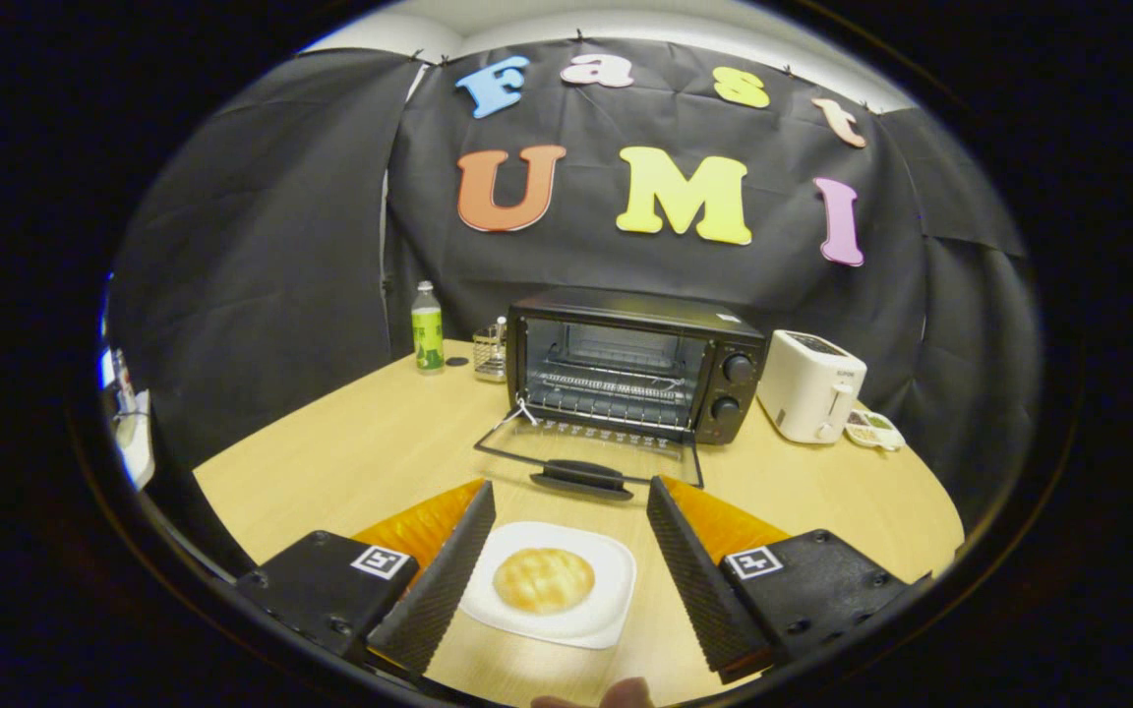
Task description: Open the toaster oven, put the food inside, and close the toaster oven door.
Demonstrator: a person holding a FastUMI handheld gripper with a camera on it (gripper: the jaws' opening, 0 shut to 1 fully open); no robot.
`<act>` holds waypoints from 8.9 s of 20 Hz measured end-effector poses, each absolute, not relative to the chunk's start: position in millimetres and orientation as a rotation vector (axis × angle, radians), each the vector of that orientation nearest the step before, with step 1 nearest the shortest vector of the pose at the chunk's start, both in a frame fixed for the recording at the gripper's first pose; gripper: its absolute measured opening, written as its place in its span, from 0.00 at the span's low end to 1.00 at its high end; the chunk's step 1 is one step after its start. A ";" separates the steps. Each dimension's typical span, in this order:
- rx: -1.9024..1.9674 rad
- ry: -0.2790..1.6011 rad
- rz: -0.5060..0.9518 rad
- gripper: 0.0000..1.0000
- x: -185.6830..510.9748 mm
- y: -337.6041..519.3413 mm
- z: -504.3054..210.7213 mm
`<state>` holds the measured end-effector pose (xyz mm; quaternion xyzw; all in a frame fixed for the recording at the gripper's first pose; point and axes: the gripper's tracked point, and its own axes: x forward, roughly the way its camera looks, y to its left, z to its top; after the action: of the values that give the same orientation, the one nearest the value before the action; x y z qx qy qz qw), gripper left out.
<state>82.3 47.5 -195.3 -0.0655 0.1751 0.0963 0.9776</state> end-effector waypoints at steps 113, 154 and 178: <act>0.075 0.783 0.082 1.00 193.0 44.3 -312.0; -0.042 0.258 0.026 1.00 249.1 38.6 -107.1; -0.001 0.072 0.048 1.00 36.7 43.8 2.3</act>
<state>36.7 43.8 2.3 -0.0004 0.0357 0.0239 0.9991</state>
